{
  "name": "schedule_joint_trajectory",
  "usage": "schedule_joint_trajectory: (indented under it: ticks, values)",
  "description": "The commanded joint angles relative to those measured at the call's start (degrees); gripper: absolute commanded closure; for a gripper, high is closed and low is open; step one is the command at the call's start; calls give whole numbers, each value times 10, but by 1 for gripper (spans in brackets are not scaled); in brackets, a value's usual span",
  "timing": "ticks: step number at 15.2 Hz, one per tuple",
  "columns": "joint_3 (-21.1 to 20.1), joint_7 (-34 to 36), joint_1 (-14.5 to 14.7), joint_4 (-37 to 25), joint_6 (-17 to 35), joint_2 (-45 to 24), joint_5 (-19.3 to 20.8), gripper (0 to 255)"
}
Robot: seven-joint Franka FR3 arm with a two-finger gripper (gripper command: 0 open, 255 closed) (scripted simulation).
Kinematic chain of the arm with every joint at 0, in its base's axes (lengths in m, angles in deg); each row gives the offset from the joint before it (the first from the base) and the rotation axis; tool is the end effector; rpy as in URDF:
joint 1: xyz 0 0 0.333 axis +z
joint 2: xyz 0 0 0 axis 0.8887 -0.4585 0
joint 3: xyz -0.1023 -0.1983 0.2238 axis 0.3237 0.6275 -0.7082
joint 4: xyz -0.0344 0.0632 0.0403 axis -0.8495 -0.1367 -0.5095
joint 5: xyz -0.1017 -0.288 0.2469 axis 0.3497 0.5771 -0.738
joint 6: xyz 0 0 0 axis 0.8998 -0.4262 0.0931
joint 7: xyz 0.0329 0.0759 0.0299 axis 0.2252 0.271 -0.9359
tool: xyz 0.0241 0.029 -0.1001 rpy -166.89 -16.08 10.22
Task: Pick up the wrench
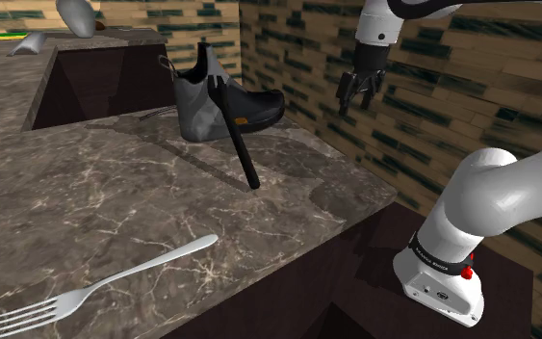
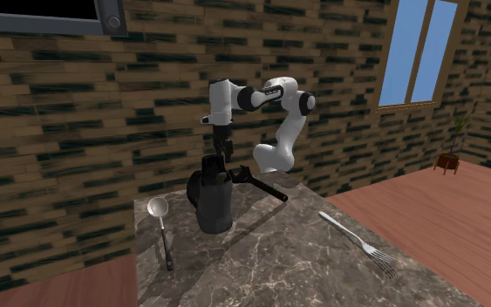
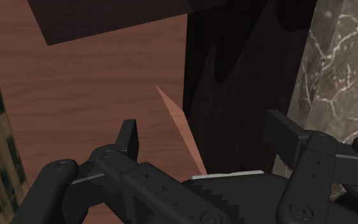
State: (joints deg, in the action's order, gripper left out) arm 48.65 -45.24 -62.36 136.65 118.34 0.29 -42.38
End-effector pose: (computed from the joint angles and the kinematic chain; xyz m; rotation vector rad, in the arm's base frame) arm 0.3134 -0.0123 0.5566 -3.0765 0.2639 -0.0218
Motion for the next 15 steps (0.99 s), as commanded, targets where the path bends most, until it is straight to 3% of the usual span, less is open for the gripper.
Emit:
schedule_joint_trajectory:
  ticks: [1,15]
  values:
    - [0,0,0,0,0,0,0,0]
    - [-122,157,51,-221,-27,-180,-85,0]
